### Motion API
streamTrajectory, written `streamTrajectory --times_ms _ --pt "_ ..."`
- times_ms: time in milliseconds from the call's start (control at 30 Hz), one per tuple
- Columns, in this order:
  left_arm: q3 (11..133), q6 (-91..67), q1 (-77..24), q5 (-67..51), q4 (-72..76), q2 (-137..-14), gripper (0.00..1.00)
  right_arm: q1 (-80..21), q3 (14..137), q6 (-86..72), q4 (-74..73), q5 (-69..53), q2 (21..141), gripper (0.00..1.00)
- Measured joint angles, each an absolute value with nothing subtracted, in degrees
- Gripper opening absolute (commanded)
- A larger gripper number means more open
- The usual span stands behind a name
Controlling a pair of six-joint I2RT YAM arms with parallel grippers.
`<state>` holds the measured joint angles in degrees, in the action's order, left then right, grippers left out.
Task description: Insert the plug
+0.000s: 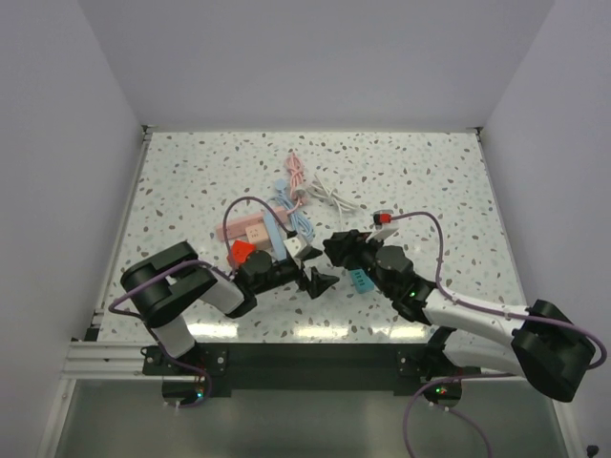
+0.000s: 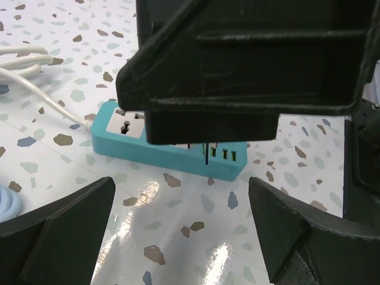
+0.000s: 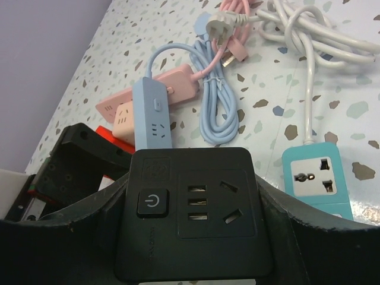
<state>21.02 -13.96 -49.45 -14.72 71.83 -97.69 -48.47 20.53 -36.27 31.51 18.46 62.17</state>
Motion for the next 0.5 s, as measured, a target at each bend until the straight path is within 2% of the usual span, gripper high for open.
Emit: streamTrajectory --times_ms 333,433,467,500 --pt "22.7 -16.6 -49.8 -12.4 73.1 -97.7 0.97 -48.5 20.4 -37.5 33.5 17.8 64.5 0.1" --pt "23.9 -17.3 -50.1 -12.2 73.2 -98.1 0.9 -48.5 20.3 -37.6 34.4 17.8 64.5 0.1" --pt "24.2 -17.5 -50.2 -12.1 73.2 -98.4 0.83 -48.4 20.2 -37.6 34.5 17.8 64.5 0.1" --pt "24.6 -17.8 -50.3 -12.2 73.2 -98.8 0.8 -48.4 20.1 -37.6 34.7 17.9 64.5 0.1"
